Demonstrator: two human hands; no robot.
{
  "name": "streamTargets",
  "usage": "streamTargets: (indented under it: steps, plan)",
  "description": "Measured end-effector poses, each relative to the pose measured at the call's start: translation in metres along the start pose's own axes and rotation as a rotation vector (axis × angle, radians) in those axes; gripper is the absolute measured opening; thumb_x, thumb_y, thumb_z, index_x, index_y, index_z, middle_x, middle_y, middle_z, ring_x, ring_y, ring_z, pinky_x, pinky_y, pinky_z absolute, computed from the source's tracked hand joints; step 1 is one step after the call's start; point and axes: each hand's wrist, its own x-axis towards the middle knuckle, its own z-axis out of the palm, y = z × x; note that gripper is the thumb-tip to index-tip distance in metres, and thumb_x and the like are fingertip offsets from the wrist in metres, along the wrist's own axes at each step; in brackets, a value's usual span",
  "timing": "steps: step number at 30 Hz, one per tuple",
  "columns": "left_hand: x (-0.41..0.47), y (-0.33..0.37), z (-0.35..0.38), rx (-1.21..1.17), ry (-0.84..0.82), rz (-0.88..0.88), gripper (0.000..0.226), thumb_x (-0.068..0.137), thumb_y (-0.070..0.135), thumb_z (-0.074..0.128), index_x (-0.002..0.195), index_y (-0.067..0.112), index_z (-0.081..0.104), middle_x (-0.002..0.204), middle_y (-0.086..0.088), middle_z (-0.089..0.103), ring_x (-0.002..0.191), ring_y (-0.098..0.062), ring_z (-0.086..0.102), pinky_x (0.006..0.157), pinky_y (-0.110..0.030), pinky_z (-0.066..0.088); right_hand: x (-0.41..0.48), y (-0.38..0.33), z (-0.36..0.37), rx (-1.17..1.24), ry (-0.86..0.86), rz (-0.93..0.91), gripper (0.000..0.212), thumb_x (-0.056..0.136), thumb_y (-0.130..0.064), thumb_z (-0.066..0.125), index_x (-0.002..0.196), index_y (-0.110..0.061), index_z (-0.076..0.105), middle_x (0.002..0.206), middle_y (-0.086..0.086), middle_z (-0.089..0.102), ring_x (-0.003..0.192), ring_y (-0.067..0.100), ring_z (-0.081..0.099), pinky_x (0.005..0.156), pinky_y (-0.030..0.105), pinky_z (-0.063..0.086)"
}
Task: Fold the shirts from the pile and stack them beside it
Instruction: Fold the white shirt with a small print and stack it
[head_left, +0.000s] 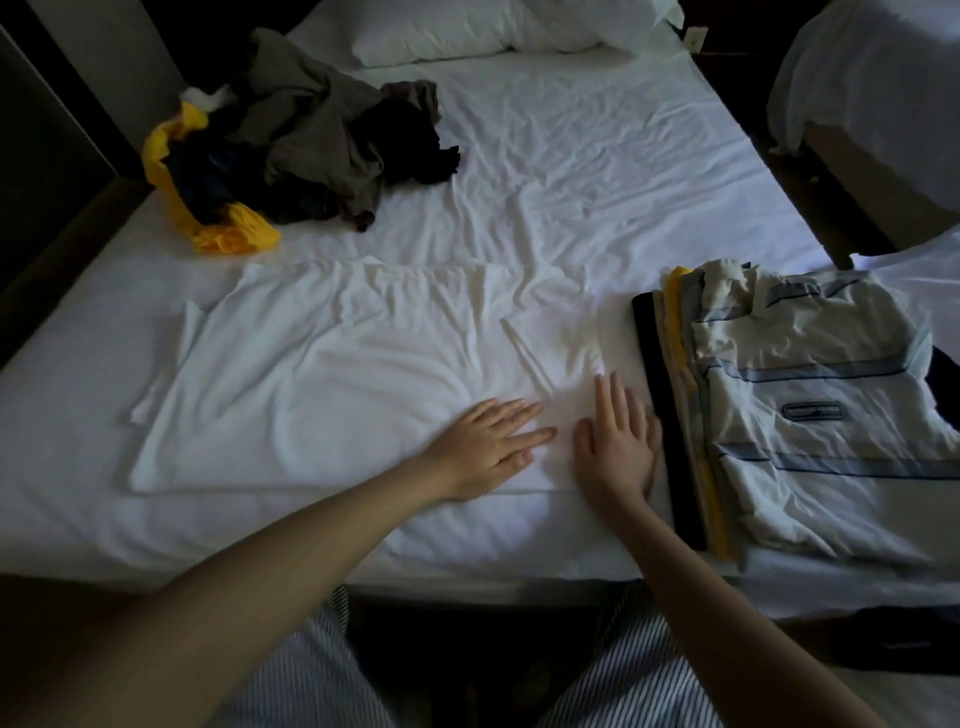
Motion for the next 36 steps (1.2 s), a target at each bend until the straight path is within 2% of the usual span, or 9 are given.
streamTargets:
  steps: [4, 7, 10, 15, 20, 24, 29, 34, 36]
  plan:
    - [-0.047, -0.026, -0.005, -0.078, 0.034, -0.047, 0.049, 0.098, 0.039, 0.026, 0.138, 0.021, 0.049, 0.145, -0.006, 0.046, 0.133, -0.023, 0.044, 0.108, -0.027, 0.015, -0.013, -0.026, 0.003, -0.041, -0.039, -0.137, 0.063, 0.087, -0.038, 0.02, 0.143, -0.017, 0.039, 0.152, 0.007, 0.033, 0.141, 0.028, 0.027, 0.111, 0.037, 0.003]
    - [-0.089, -0.052, -0.013, -0.136, 0.055, -0.193, 0.061, 0.097, 0.053, 0.013, 0.143, 0.024, 0.041, 0.151, -0.002, 0.036, 0.139, -0.017, 0.033, 0.111, -0.02, 0.006, -0.016, -0.06, 0.014, -0.071, -0.085, -0.28, 0.059, 0.088, -0.035, 0.024, 0.138, -0.013, 0.048, 0.146, 0.011, 0.042, 0.136, 0.033, 0.036, 0.11, 0.039, 0.006]
    - [-0.136, -0.083, -0.019, -0.187, 0.171, -0.388, 0.067, 0.094, 0.056, 0.011, 0.142, 0.022, 0.042, 0.15, -0.005, 0.037, 0.139, -0.02, 0.033, 0.112, -0.026, 0.011, -0.019, -0.106, 0.031, -0.037, -0.205, -0.391, 0.067, 0.086, -0.04, 0.015, 0.143, -0.015, 0.04, 0.15, 0.008, 0.035, 0.14, 0.03, 0.029, 0.111, 0.036, 0.0]
    - [-0.209, -0.134, -0.025, -0.181, 0.531, -0.797, 0.057, 0.092, 0.038, 0.031, 0.127, 0.002, 0.057, 0.135, -0.02, 0.052, 0.127, -0.034, 0.047, 0.108, -0.038, 0.03, -0.03, -0.199, 0.067, -0.031, -0.316, -0.648, 0.073, 0.084, -0.045, 0.003, 0.148, -0.019, 0.028, 0.155, 0.004, 0.025, 0.144, 0.027, 0.02, 0.111, 0.035, -0.007]
    - [-0.248, -0.179, -0.044, -0.499, 0.847, -1.26, 0.039, 0.095, 0.019, 0.048, 0.127, -0.004, 0.05, 0.128, -0.021, 0.053, 0.12, -0.034, 0.048, 0.103, -0.042, 0.038, -0.038, -0.283, 0.101, 0.037, -0.411, -0.747, 0.074, 0.083, -0.048, 0.002, 0.15, -0.023, 0.019, 0.158, -0.001, 0.017, 0.146, 0.02, 0.012, 0.113, 0.034, -0.005]
    - [-0.242, -0.225, -0.065, -0.592, 0.734, -1.377, 0.043, 0.099, 0.029, 0.039, 0.11, -0.008, 0.058, 0.115, -0.026, 0.059, 0.109, -0.037, 0.054, 0.092, -0.037, 0.038, -0.035, -0.331, 0.117, 0.074, -0.458, -0.721, 0.054, 0.099, -0.035, 0.032, 0.15, -0.028, 0.016, 0.158, -0.007, 0.01, 0.146, 0.016, 0.006, 0.112, 0.032, -0.003]
    - [-0.2, -0.264, -0.09, -0.623, 0.479, -1.295, 0.05, 0.098, 0.037, 0.038, 0.108, -0.006, 0.062, 0.114, -0.025, 0.062, 0.108, -0.038, 0.057, 0.088, -0.036, 0.043, -0.037, -0.333, 0.134, -0.039, -0.432, -0.764, 0.075, 0.081, -0.053, -0.001, 0.151, -0.028, 0.012, 0.159, -0.008, 0.006, 0.146, 0.016, 0.002, 0.111, 0.029, -0.009]
    - [-0.187, -0.283, -0.1, -0.789, 0.33, -1.24, 0.038, 0.089, 0.042, 0.054, 0.101, 0.007, 0.061, 0.099, -0.009, 0.065, 0.091, -0.027, 0.062, 0.077, -0.03, 0.046, -0.037, -0.333, 0.138, -0.044, -0.409, -0.748, 0.072, 0.083, -0.054, 0.004, 0.15, -0.028, 0.016, 0.158, -0.009, 0.012, 0.146, 0.015, 0.007, 0.111, 0.028, -0.006]
    - [-0.188, -0.287, -0.093, -0.994, 0.393, -1.195, 0.033, 0.088, 0.037, 0.059, 0.1, 0.006, 0.062, 0.094, -0.007, 0.065, 0.086, -0.023, 0.063, 0.079, -0.03, 0.049, -0.034, -0.332, 0.136, 0.004, -0.444, -0.753, 0.075, 0.081, -0.058, 0.006, 0.15, -0.029, 0.015, 0.157, -0.01, 0.012, 0.146, 0.013, 0.006, 0.111, 0.026, -0.006]
